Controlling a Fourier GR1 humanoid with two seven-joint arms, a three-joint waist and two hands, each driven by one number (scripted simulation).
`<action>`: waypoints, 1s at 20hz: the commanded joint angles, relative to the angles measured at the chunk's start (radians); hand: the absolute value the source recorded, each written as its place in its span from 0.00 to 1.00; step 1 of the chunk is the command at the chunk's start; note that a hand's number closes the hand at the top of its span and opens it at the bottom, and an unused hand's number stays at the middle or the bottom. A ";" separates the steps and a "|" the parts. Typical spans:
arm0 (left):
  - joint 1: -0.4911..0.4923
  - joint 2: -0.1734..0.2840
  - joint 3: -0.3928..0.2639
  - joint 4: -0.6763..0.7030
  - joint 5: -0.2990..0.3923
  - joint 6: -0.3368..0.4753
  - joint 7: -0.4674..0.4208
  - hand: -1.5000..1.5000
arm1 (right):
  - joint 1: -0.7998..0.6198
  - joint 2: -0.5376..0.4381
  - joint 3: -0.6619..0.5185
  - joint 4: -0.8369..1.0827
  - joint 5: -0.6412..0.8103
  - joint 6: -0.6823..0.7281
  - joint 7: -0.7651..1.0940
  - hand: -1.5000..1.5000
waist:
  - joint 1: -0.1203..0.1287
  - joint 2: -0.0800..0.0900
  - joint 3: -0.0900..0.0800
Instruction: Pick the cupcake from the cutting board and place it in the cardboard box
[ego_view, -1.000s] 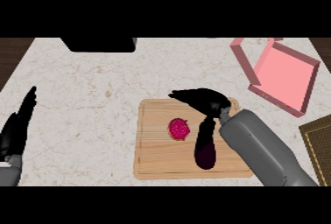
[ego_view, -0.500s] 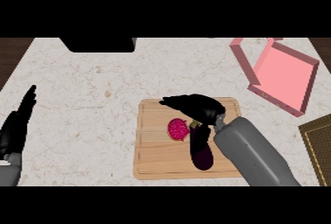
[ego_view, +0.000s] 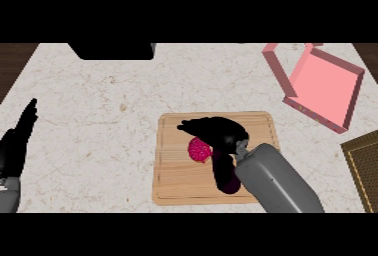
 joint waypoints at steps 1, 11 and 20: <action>-0.047 0.008 0.022 0.050 -0.017 -0.017 -0.021 0.50 | -0.013 0.078 -0.006 0.060 0.055 -0.006 0.075 0.00 | 0.000 0.002 0.000; -0.005 -0.052 0.012 -0.002 -0.046 -0.001 -0.011 0.50 | -0.040 0.085 0.025 0.296 0.237 -0.395 -0.130 1.00 | 0.008 0.004 0.000; 0.004 -0.024 0.044 -0.032 -0.035 -0.037 0.024 0.50 | -0.035 -0.149 -0.117 0.134 0.228 -0.464 -0.206 1.00 | -0.019 -0.001 0.000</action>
